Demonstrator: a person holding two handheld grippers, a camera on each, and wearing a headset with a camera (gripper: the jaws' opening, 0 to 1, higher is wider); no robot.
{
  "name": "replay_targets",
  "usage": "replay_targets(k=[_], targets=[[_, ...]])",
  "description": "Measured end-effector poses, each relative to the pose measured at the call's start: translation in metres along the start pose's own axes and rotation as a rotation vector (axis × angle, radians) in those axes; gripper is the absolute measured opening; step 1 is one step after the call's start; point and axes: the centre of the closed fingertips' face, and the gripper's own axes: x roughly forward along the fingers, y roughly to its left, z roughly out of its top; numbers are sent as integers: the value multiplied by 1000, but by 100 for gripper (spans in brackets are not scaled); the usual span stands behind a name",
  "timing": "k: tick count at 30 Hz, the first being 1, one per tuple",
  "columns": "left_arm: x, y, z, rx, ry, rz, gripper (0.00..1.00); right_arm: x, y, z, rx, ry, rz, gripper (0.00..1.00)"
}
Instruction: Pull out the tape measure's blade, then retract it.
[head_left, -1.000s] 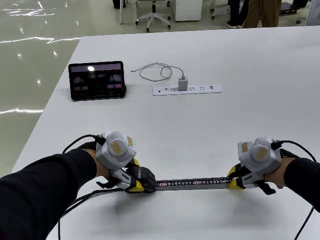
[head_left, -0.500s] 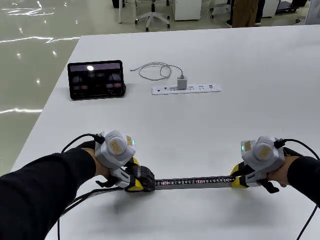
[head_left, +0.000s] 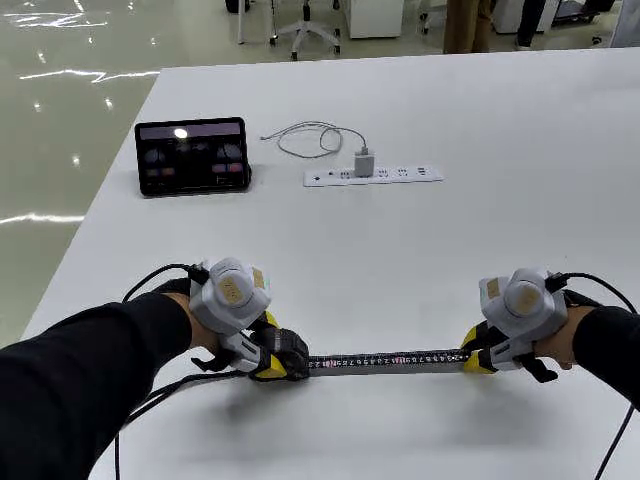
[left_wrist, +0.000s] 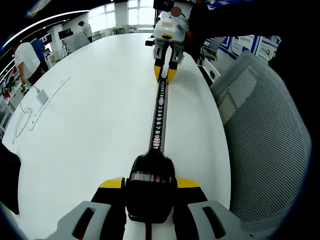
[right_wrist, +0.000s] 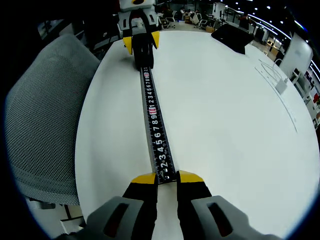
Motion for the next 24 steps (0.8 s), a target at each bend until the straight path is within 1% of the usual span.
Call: replay_targets(k=[4,8,10,14,20,22,24], targets=[[0,0,0,0,-2,-2,32,0,-1,0,14,0,0,9],[0,0,1,-1,-1,-4,32,0,0,0,12,1,4,9],[0,0,1,0,-3,-3,32,1,0,2,-6,6,6,9],[0,0,1,2,0,-5,32,1,1,1,-14,28,15,10],[0,-1,1,4,-2,-7,32,1,2,1,-10,33,19,10],[0,-1,1,4,-2,-8,32,2,3,1,-32,45,18,11],[0,-1,1,7,0,-8,32,2,2,1,-33,54,16,11]])
